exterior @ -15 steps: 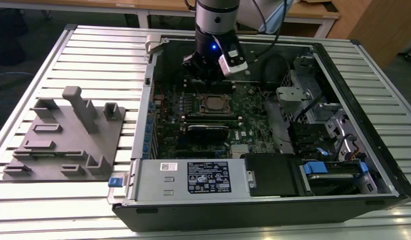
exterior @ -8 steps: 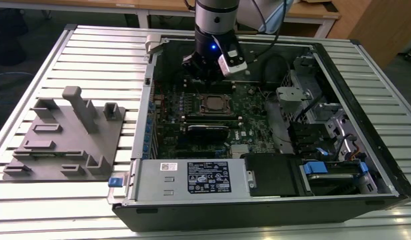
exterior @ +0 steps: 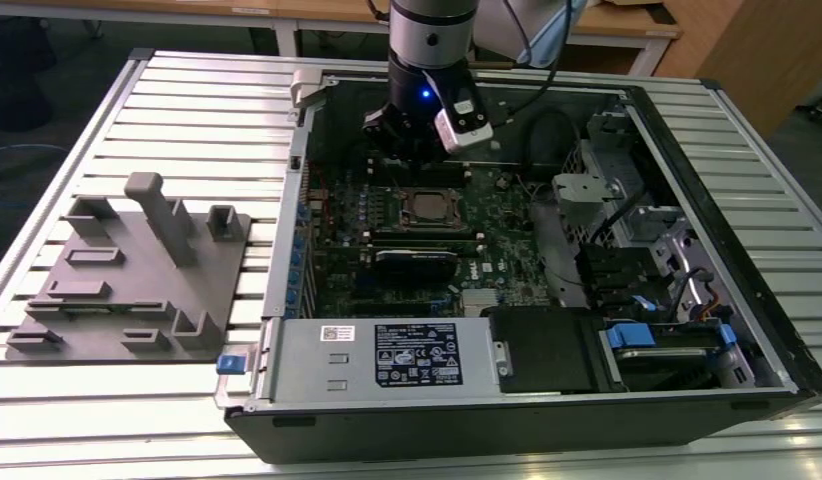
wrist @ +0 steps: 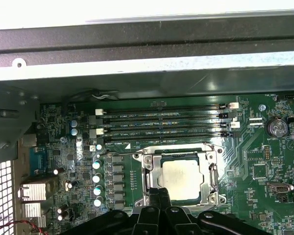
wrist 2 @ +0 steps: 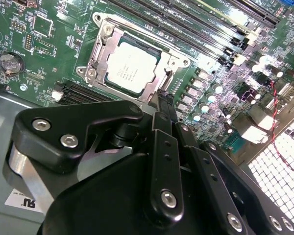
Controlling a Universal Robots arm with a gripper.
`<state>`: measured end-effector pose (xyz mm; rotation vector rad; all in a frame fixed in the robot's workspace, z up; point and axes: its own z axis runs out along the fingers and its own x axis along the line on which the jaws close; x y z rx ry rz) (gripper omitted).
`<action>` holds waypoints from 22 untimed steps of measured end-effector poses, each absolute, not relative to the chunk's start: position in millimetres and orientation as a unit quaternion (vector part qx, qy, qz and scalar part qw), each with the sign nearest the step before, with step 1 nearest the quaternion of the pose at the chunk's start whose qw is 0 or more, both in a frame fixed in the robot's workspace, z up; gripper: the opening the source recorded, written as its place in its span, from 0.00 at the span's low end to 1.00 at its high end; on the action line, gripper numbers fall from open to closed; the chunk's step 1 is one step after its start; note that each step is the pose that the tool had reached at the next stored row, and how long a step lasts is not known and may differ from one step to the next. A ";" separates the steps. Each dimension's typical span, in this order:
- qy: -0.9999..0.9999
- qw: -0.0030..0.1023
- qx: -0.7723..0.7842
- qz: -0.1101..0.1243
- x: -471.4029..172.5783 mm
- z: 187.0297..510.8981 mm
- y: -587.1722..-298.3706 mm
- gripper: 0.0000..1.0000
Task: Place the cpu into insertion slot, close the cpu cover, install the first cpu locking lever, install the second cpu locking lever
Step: 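Install the first cpu locking lever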
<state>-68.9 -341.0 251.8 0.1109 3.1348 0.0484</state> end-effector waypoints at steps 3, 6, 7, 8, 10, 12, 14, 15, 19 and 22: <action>0.999 0.002 0.035 0.015 -69.0 251.8 -341.0 0.11; 0.999 0.002 0.035 0.015 -69.0 251.8 -341.0 0.11; 0.999 0.002 0.035 0.015 -69.0 251.8 -341.0 0.11; 0.999 0.002 0.035 0.015 -69.0 251.8 -341.0 0.11; 0.999 0.002 0.035 0.021 -69.1 251.9 -341.5 0.11; 0.999 0.002 0.035 0.032 -69.0 251.8 -342.0 0.11; 0.998 0.001 0.035 0.043 -69.0 251.8 -342.6 0.11; 0.998 0.001 0.035 0.047 -69.0 251.8 -342.8 0.11; 0.998 0.001 0.035 0.051 -70.8 251.9 -343.4 0.11; 0.998 0.001 0.035 0.052 -75.3 251.9 -343.9 0.11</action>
